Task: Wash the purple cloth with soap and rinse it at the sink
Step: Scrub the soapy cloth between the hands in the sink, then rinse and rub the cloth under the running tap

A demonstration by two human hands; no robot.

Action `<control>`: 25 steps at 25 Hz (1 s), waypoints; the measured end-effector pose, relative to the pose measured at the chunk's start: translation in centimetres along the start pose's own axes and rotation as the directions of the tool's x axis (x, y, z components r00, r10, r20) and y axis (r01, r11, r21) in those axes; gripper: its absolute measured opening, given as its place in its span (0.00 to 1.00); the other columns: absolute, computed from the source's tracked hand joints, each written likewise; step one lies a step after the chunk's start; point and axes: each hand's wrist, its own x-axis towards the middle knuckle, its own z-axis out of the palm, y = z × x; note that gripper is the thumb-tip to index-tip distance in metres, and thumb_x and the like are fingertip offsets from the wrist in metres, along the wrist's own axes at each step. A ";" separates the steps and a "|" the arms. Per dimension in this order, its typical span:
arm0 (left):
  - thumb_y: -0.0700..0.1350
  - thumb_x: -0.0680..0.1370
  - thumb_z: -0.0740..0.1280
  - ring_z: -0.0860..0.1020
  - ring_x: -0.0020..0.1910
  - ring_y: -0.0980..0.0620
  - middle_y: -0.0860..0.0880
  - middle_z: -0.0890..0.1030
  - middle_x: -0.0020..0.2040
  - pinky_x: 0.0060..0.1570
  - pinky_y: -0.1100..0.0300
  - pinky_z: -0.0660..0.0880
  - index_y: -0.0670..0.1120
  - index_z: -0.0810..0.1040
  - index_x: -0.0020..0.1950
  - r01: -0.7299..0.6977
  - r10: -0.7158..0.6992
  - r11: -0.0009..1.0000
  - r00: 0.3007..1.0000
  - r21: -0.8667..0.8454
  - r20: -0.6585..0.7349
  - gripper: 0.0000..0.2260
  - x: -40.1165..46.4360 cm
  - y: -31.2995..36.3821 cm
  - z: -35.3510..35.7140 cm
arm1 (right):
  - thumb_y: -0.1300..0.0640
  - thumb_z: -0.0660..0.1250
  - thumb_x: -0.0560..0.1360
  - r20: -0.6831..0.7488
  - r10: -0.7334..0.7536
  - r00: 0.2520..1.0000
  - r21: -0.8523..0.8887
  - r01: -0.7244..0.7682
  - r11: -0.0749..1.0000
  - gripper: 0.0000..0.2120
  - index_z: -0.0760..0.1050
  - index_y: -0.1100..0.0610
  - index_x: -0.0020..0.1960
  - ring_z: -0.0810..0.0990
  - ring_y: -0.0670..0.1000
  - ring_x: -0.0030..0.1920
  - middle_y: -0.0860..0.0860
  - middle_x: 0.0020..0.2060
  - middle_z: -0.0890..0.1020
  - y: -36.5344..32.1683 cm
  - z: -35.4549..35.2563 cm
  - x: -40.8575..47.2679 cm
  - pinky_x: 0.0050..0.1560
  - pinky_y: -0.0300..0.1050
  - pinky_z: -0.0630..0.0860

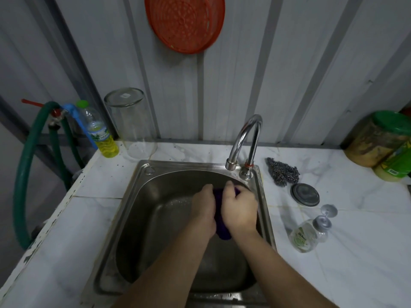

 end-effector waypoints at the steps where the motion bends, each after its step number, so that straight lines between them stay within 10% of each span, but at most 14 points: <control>1: 0.46 0.81 0.63 0.81 0.37 0.46 0.40 0.80 0.40 0.42 0.57 0.79 0.40 0.78 0.43 -0.024 0.024 1.000 1.000 -0.016 0.019 0.11 0.5 0.3 -0.4 | 0.48 0.61 0.80 0.020 -0.068 0.997 0.013 0.068 0.998 0.19 0.75 0.53 0.33 0.78 0.48 0.30 0.49 0.27 0.79 -0.1 0.4 -1.5 0.31 0.42 0.70; 4: 0.43 0.81 0.63 0.77 0.23 0.55 0.48 0.73 0.31 0.25 0.66 0.73 0.46 0.69 0.38 -0.040 0.049 0.997 0.988 -0.060 0.143 0.11 0.4 0.7 -1.1 | 0.45 0.61 0.79 0.035 -0.202 0.979 -0.012 0.202 0.979 0.19 0.76 0.53 0.33 0.81 0.51 0.32 0.51 0.28 0.81 -0.3 1.2 -3.6 0.34 0.47 0.77; 10: 0.50 0.78 0.65 0.83 0.46 0.42 0.40 0.86 0.46 0.47 0.50 0.79 0.43 0.84 0.53 0.066 -0.065 0.998 0.995 -0.005 0.079 0.13 -0.9 -0.8 0.4 | 0.50 0.59 0.80 -0.053 0.147 0.988 -0.005 -0.147 0.989 0.17 0.78 0.58 0.39 0.81 0.59 0.41 0.56 0.35 0.82 -0.3 -0.7 3.8 0.42 0.48 0.76; 15: 0.50 0.81 0.64 0.80 0.38 0.44 0.40 0.80 0.38 0.41 0.53 0.77 0.40 0.78 0.46 0.006 -0.007 0.994 1.000 -0.111 -0.005 0.14 0.7 0.4 -0.1 | 0.45 0.60 0.80 0.001 -0.086 0.996 0.013 0.086 0.996 0.20 0.75 0.54 0.33 0.82 0.55 0.35 0.53 0.30 0.82 0.1 1.2 -1.3 0.37 0.48 0.77; 19: 0.60 0.79 0.65 0.83 0.53 0.39 0.39 0.86 0.53 0.60 0.43 0.79 0.46 0.82 0.58 0.156 -0.146 0.984 0.983 -0.090 0.114 0.19 -0.9 -1.7 0.6 | 0.47 0.58 0.81 -0.033 0.185 0.982 -0.074 -0.187 0.980 0.20 0.79 0.60 0.40 0.81 0.58 0.40 0.54 0.33 0.80 1.4 -0.2 4.4 0.40 0.45 0.73; 25: 0.54 0.74 0.74 0.84 0.56 0.39 0.40 0.88 0.52 0.54 0.45 0.80 0.45 0.81 0.62 0.188 -0.208 0.978 0.911 0.090 0.356 0.21 -0.4 -0.5 -1.4 | 0.31 0.58 0.70 0.220 0.465 0.858 0.240 -0.510 0.826 0.33 0.77 0.58 0.58 0.82 0.60 0.52 0.58 0.52 0.84 3.4 -0.3 8.4 0.59 0.56 0.79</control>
